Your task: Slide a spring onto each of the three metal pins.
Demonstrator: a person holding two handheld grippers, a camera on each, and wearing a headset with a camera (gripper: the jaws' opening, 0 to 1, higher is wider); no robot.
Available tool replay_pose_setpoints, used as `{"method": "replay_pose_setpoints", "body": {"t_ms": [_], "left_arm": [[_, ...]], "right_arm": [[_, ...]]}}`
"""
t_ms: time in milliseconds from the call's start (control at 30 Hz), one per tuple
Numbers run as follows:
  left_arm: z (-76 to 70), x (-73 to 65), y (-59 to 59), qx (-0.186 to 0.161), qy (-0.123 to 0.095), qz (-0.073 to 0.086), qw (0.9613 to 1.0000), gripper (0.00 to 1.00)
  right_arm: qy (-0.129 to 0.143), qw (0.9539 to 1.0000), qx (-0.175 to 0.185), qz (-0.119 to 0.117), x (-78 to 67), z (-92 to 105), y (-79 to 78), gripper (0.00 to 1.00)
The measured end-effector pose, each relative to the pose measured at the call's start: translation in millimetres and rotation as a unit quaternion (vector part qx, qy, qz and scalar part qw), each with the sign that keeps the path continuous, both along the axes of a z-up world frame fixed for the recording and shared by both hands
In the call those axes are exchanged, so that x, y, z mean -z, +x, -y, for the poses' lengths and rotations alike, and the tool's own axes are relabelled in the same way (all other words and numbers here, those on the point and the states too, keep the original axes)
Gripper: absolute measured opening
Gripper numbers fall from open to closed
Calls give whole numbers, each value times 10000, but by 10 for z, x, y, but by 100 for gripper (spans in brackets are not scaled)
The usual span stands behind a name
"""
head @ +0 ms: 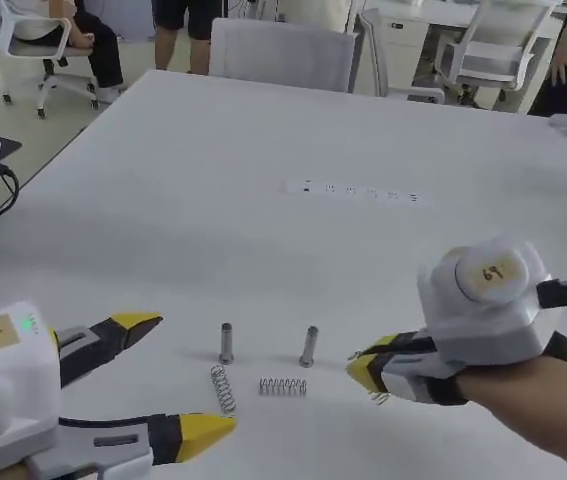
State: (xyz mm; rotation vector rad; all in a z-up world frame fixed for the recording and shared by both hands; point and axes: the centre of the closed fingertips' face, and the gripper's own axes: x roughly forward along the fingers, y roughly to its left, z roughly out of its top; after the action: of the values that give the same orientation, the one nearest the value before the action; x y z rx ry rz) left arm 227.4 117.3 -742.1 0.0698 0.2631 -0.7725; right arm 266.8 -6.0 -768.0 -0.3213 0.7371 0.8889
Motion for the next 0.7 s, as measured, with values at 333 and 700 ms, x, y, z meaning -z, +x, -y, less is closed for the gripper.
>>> {"method": "replay_pose_setpoints", "body": {"t_ms": [333, 700], "left_arm": [[90, -121, 6, 233, -427, -125, 9987, 67], [265, -243, 22, 600, -520, -122, 9968, 60]], "right_arm": [[741, 9962, -248, 396, -498, -410, -22, 8], [1132, 9898, -576, 650, -793, -763, -78, 8]]}}
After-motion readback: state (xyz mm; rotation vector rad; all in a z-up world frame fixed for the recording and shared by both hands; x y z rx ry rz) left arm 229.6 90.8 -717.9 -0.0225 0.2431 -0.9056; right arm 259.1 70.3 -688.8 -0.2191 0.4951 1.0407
